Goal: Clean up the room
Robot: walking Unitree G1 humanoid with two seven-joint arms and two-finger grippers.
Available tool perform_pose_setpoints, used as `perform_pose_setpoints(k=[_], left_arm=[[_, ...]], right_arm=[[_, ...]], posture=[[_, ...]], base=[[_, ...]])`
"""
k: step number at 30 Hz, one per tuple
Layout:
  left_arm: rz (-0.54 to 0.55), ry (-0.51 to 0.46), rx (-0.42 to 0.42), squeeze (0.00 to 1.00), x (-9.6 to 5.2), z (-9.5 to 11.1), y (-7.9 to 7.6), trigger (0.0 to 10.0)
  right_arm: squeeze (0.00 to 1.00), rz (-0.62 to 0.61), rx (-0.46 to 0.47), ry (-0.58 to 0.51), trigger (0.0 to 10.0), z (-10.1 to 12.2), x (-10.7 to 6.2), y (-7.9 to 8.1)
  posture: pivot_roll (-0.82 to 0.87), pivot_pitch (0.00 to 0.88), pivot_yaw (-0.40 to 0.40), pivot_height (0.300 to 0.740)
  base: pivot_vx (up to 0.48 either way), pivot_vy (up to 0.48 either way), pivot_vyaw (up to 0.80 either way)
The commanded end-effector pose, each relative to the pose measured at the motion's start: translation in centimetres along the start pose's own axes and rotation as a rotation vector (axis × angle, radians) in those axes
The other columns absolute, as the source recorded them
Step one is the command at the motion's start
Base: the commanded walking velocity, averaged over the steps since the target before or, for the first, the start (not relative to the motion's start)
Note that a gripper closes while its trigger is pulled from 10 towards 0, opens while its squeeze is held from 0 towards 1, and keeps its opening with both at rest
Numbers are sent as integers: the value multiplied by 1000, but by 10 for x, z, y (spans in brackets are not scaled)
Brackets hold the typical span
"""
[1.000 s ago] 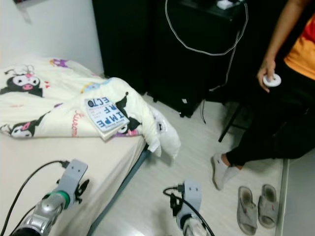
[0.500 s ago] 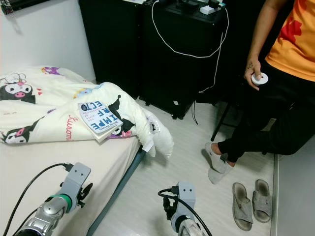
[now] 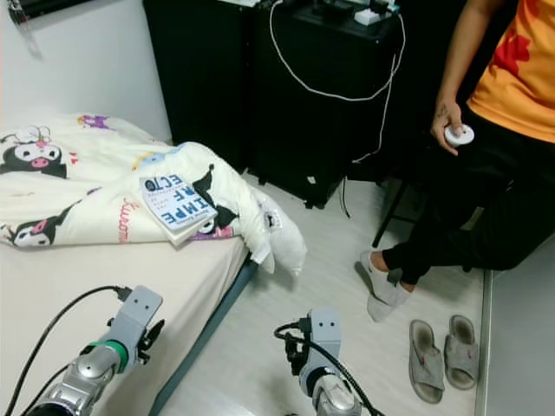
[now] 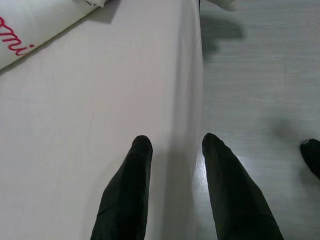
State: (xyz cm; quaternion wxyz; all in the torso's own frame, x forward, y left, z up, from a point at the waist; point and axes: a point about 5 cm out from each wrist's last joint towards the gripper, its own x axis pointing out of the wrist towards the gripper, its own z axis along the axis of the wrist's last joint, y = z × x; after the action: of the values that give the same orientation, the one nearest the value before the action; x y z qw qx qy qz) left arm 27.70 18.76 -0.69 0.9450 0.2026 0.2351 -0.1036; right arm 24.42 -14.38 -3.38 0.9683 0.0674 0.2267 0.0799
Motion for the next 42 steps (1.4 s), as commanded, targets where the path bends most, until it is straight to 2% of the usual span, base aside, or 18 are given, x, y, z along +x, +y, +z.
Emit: perform_pose_setpoints(k=[1,14,35,42], left_arm=[[-6,20,5,0,-2,-7,-4,10000],[-3,17,20,0,-4,-9,-2,10000],[-6,15,34,0,-2,-7,-2,10000],[-10,23,29,0,-2,-8,-2,10000]], right_arm=[[0,-5,5,22,10000,-8,-4,-2],[0,5,6,18,10000,-11,-6,2],[0,-4,6,25,10000,-11,-6,-1],[0,-30,28,43,10000,-14,-7,-6]], posture=[[85,76,-16,740],[87,86,-11,740],[84,69,-5,740],[83,65,-4,740]], base=[[-424,0,0],[-423,0,0],[-419,0,0],[-41,0,-600]])
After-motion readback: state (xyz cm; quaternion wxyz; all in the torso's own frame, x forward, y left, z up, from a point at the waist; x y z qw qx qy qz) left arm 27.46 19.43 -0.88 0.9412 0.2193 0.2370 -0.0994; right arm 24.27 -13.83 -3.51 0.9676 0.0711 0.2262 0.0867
